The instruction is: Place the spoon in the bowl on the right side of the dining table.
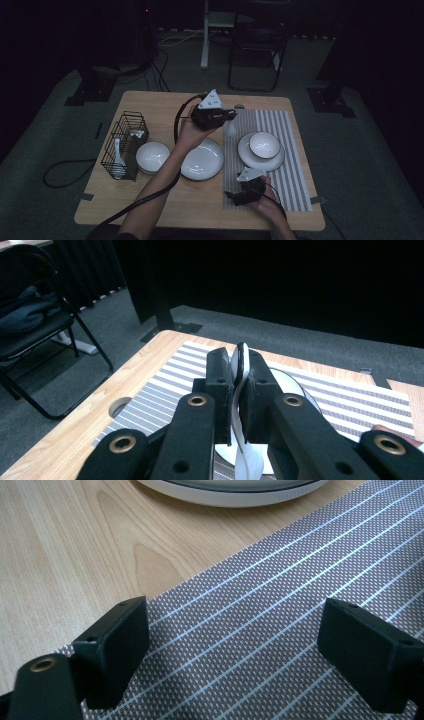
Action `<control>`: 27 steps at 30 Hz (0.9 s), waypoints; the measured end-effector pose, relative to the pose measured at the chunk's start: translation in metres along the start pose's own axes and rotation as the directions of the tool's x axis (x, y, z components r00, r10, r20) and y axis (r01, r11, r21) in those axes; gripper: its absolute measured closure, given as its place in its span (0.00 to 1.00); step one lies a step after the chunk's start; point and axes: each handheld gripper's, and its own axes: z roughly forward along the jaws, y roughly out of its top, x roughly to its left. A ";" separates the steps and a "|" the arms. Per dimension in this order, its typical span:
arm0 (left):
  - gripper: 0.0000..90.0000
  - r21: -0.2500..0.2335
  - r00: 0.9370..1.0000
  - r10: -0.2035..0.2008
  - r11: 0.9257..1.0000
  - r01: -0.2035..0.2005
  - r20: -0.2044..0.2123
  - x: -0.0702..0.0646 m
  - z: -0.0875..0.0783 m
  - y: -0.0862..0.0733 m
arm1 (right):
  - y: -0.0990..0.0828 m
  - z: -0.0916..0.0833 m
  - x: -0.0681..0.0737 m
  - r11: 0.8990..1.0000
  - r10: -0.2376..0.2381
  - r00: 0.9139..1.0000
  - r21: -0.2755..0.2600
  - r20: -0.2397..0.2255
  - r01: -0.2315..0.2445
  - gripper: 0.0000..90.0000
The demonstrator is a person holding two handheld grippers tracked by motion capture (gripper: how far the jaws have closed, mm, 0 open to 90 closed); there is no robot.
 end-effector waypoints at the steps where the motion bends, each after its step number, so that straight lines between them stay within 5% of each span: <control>1: 0.94 -0.001 1.000 0.000 1.000 0.000 0.001 0.000 0.001 0.000 | 0.000 0.000 0.000 1.000 0.000 1.000 0.000 -0.001 0.000 0.15; 27: 0.94 -0.018 0.999 -0.030 0.999 0.031 0.034 0.002 0.032 0.005 | 0.000 0.000 -0.001 1.000 0.001 1.000 0.000 -0.010 -0.001 0.16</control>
